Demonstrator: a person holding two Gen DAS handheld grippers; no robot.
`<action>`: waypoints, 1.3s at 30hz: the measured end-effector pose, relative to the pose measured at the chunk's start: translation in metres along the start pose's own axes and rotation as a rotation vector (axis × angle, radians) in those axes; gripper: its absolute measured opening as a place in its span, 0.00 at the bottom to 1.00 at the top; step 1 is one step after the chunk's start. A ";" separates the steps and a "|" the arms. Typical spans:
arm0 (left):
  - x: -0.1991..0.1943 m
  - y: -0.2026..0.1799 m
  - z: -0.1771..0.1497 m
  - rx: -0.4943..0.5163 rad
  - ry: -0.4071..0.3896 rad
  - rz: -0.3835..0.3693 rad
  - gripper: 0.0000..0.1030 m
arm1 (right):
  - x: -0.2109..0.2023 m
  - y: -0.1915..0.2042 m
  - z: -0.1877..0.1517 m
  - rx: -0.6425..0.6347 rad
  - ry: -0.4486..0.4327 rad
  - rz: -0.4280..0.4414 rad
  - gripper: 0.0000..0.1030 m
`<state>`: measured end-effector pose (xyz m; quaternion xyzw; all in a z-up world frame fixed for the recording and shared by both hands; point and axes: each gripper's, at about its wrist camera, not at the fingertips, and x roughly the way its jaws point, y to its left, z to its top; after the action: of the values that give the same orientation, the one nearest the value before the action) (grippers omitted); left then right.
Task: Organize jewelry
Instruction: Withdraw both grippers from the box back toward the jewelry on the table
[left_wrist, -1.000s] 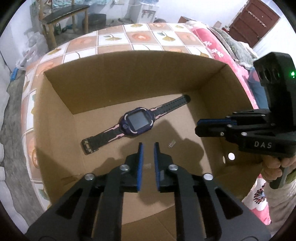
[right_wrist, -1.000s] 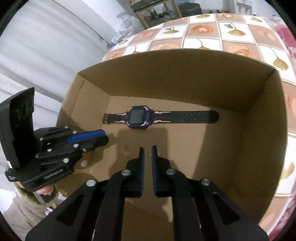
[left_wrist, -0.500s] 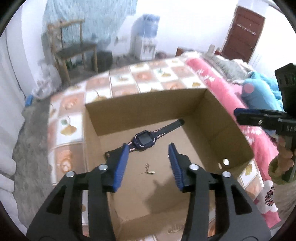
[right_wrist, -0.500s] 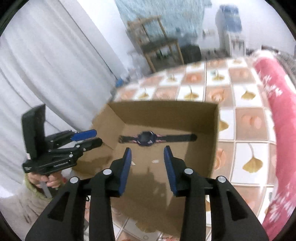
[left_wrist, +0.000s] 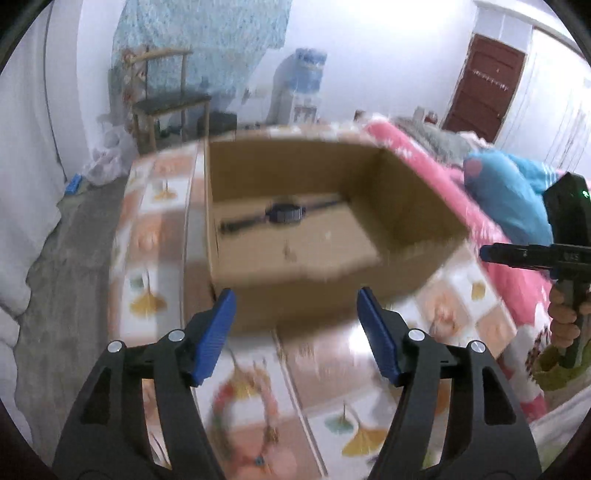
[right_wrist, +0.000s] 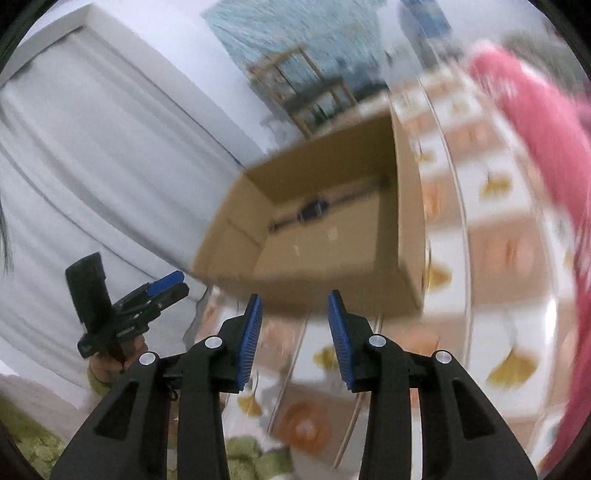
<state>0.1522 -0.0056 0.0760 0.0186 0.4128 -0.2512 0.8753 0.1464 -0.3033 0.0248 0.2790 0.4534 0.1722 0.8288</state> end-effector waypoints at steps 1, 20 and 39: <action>0.003 -0.001 -0.007 0.000 0.015 0.005 0.63 | 0.007 -0.004 -0.006 0.023 0.020 -0.002 0.35; 0.058 -0.002 -0.006 0.058 -0.002 0.128 0.63 | 0.072 -0.017 0.025 0.121 0.042 0.068 0.35; 0.054 -0.030 -0.052 0.065 0.080 0.032 0.64 | 0.074 0.010 -0.039 -0.042 0.071 -0.183 0.35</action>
<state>0.1305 -0.0428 0.0077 0.0636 0.4389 -0.2492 0.8609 0.1522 -0.2437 -0.0338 0.2128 0.5023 0.1151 0.8302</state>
